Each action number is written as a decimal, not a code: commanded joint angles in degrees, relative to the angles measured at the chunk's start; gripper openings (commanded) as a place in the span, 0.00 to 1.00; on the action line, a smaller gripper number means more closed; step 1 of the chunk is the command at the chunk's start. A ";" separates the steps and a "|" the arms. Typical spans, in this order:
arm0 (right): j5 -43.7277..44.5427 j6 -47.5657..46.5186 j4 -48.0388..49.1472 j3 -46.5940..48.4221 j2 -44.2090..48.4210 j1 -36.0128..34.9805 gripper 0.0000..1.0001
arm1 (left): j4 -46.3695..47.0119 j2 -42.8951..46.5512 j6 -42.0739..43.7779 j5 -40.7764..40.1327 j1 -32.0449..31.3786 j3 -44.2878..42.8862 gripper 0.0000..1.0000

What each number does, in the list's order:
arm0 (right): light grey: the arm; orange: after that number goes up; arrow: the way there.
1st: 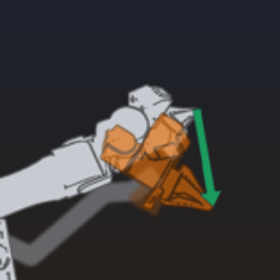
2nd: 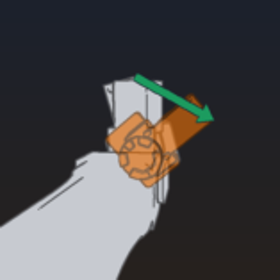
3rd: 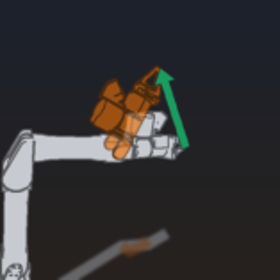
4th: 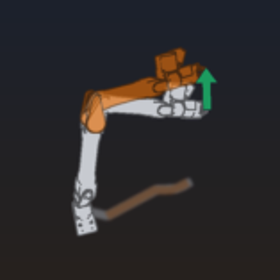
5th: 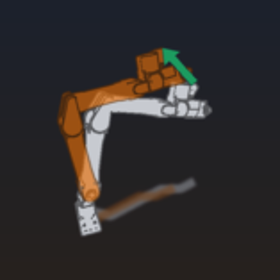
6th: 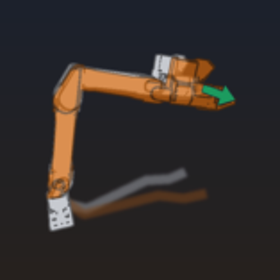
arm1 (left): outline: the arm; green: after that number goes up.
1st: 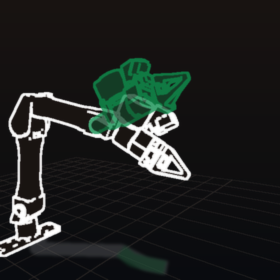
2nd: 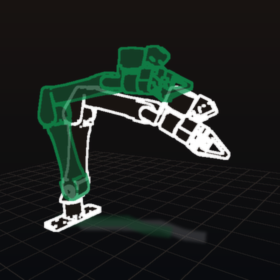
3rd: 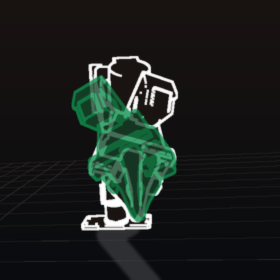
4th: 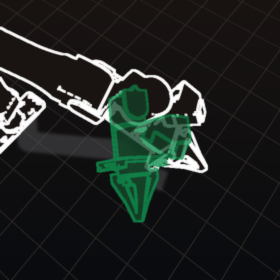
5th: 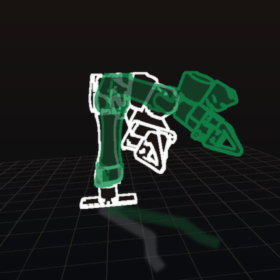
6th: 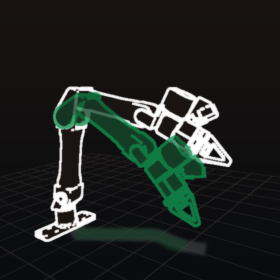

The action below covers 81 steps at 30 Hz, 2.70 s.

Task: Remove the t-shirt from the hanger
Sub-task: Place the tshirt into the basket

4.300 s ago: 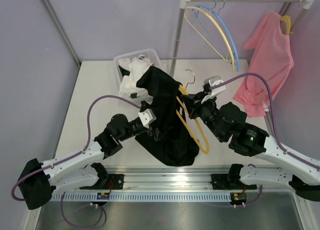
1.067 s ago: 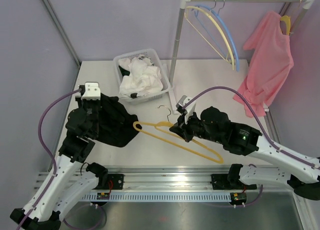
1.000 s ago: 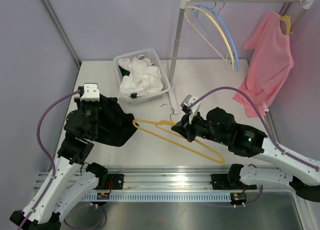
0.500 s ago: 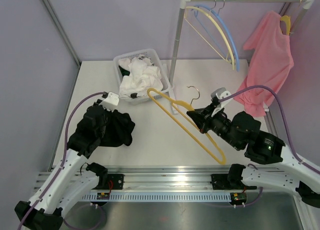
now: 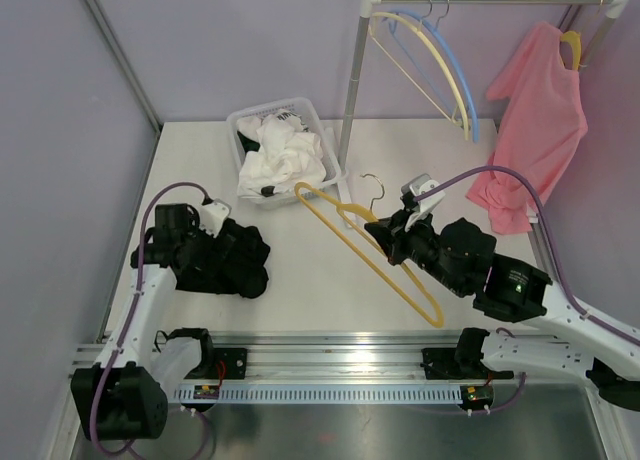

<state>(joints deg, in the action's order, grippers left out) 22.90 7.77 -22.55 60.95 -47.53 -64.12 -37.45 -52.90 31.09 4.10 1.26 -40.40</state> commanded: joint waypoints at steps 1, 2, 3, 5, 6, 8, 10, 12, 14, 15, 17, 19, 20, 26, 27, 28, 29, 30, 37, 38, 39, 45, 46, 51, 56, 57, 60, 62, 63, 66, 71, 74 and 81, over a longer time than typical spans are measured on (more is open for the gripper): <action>1.01 0.58 2.95 1.98 1.21 0.13 0.00 | -5.00 -2.54 4.32 14.70 0.85 -2.93 0.99; 1.10 0.58 2.77 1.98 1.30 0.13 0.00 | -4.56 -3.34 4.59 14.88 1.03 -2.84 0.99; 1.01 0.67 2.68 1.98 1.30 0.13 0.00 | -4.56 -5.78 4.85 14.80 1.38 -2.93 0.99; 1.01 0.76 2.51 1.89 1.47 0.13 0.00 | -3.08 -8.25 3.81 13.40 1.90 -3.37 0.99; 0.92 0.67 2.51 1.89 1.47 0.13 0.00 | -2.20 -10.70 3.19 11.65 2.78 -3.63 0.99; 1.01 0.75 2.59 1.81 1.56 0.05 0.00 | -0.18 -12.39 2.92 10.85 3.92 -3.89 0.99; 0.92 0.58 2.68 1.81 1.56 0.13 0.00 | 0.88 -14.33 3.10 10.23 4.81 -4.07 0.99; 0.84 0.58 2.77 1.81 1.47 0.13 0.00 | 1.85 -15.29 2.92 9.79 4.90 -3.55 0.99; 0.66 0.58 2.94 1.81 1.39 0.13 0.00 | 3.52 -16.70 3.01 9.09 4.90 -3.19 0.99; 0.49 0.58 2.95 1.81 1.21 0.13 0.00 | 4.31 -17.40 2.84 8.39 4.90 -3.02 0.99; 0.31 0.49 3.03 1.89 1.04 0.13 0.00 | 6.07 -19.68 2.83 6.98 4.98 -2.49 0.99; 0.22 0.49 3.12 1.89 0.77 0.05 0.00 | 7.04 -20.92 3.27 6.45 4.98 -1.88 0.99; 0.22 0.58 3.30 1.89 0.86 0.13 0.00 | 7.39 -22.32 3.36 6.27 4.98 -1.79 0.99; -0.13 0.40 3.65 2.16 0.07 0.13 0.00 | 9.59 -27.77 3.72 5.84 4.90 -1.34 0.99; -0.13 0.40 3.65 2.24 -0.02 0.13 0.00 | 10.90 -28.30 3.45 5.14 4.90 -1.17 0.99; -0.04 0.32 3.65 2.25 -0.11 0.13 0.00 | 11.60 -28.74 3.45 4.17 4.90 -1.00 0.97; -0.22 0.32 3.74 2.25 -0.11 0.13 0.00 | 12.22 -29.27 3.36 3.12 4.90 -0.56 0.96; -0.31 0.32 3.82 2.25 -0.20 0.13 0.00 | 12.75 -29.80 3.27 2.76 4.90 -0.38 0.95; -0.66 0.14 3.82 2.07 -0.02 0.13 0.00 | 12.14 -29.45 3.71 4.33 4.90 0.50 0.35; -0.66 0.14 3.82 2.07 0.07 0.05 0.00 | 11.44 -29.19 3.89 4.77 4.98 0.24 0.23; -0.75 0.14 3.82 2.07 -0.02 0.13 0.00 | 10.57 -28.23 3.80 5.65 4.98 0.24 0.14; -0.92 0.14 4.00 2.33 -0.46 0.13 0.00 | 5.29 -17.52 3.27 7.68 4.98 -0.11 0.00; -0.92 0.14 4.00 2.33 -0.55 0.13 0.00 | 4.33 -14.28 3.19 8.20 4.90 -0.90 0.00; -0.66 -0.04 5.05 1.90 -0.11 0.13 0.00 | -4.01 -7.22 2.58 13.91 4.90 -7.05 0.00; 2.15 -0.56 8.04 -0.12 2.08 0.13 0.00 | -10.00 -6.59 -0.14 19.27 4.90 -20.11 0.00; 2.85 -0.82 9.09 -0.30 2.35 0.13 0.00 | -10.62 -6.95 -0.68 19.80 4.90 -22.42 0.00; 5.75 -1.18 10.33 -0.92 2.88 0.13 0.00 | -12.90 -9.32 -3.40 21.21 4.90 -32.52 0.00; 6.46 -1.18 10.33 -0.92 2.97 0.13 0.00 | -13.78 -10.98 -6.11 21.48 4.90 -38.41 0.00; 6.37 -1.18 10.33 -0.92 3.05 0.13 0.00 | -13.88 -12.73 -7.00 21.74 4.81 -44.26 0.00; 6.46 -1.00 10.94 -1.36 3.67 0.13 0.00 | -14.14 -15.81 -11.48 22.27 4.02 -55.78 0.00; 7.43 -1.09 12.00 -2.15 4.73 0.13 0.00 | -14.14 -25.83 -19.12 21.83 0.95 -72.34 0.00; 7.95 -1.09 12.35 -2.24 4.99 0.13 0.00 | -10.21 -30.75 -24.12 21.13 -0.82 -79.73 0.00; 9.27 -1.44 14.89 -3.73 6.39 0.13 0.00 | 2.91 -38.40 -29.08 17.90 -8.79 -81.68 0.00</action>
<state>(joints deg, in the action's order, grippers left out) 29.67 7.18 -12.99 57.65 -42.33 -64.12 -43.53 -88.49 5.80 23.86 -3.86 -120.44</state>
